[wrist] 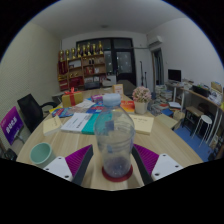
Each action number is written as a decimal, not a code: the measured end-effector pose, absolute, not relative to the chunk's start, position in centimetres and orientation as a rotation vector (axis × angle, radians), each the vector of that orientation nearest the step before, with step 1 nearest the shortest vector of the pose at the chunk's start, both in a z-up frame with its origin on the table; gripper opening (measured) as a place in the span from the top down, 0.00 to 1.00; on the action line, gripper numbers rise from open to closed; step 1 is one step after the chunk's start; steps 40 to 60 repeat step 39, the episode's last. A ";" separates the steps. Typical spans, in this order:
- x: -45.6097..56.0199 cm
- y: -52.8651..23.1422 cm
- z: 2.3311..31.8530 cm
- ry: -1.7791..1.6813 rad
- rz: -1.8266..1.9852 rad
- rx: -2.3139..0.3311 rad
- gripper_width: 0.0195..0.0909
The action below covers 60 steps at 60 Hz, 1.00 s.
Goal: Pour water
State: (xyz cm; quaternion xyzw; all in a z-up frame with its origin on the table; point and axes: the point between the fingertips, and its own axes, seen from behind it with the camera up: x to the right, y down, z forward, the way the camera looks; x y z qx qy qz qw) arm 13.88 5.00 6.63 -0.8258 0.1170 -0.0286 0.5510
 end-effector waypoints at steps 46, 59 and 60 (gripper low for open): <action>-5.7 -24.8 25.3 0.272 -0.184 -1.941 0.09; -5.7 -24.8 25.3 0.272 -0.184 -1.941 0.09; -5.7 -24.8 25.3 0.272 -0.184 -1.941 0.09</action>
